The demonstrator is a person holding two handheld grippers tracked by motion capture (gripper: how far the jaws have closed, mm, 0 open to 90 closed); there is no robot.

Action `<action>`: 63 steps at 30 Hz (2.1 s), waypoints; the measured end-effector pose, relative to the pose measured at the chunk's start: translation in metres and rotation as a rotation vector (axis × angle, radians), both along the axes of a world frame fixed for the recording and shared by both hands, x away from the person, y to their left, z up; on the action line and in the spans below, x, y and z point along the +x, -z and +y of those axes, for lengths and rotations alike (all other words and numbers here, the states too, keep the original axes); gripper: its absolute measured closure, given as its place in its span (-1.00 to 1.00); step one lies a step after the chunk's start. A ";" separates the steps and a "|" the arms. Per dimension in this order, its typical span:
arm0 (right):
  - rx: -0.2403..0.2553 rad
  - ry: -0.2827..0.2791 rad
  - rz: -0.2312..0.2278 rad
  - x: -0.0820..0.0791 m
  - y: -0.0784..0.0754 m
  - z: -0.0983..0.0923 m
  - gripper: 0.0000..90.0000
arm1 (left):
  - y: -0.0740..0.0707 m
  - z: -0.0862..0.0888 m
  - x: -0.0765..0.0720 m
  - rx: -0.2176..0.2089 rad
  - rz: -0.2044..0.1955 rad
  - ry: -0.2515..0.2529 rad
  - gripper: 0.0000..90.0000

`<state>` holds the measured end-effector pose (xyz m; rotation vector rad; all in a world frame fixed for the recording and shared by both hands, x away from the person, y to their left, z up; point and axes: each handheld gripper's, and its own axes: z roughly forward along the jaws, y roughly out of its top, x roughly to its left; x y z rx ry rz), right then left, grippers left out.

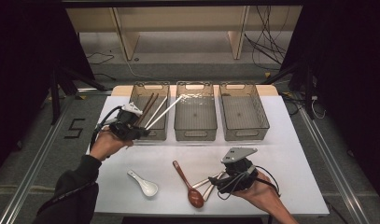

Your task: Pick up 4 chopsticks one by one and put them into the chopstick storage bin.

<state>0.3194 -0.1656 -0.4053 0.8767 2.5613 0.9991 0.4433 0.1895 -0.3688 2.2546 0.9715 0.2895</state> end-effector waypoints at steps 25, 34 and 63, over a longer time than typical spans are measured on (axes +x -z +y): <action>0.009 -0.004 0.001 0.000 0.001 0.001 -0.47 | -0.003 0.011 0.085 0.029 0.026 -0.229 0.88; 0.008 -0.008 0.002 0.000 0.001 0.001 -0.47 | 0.009 0.014 0.098 0.040 0.055 -0.277 0.88; 0.008 -0.024 0.007 0.000 0.001 0.001 -0.47 | 0.040 0.017 0.114 0.070 0.088 -0.337 0.87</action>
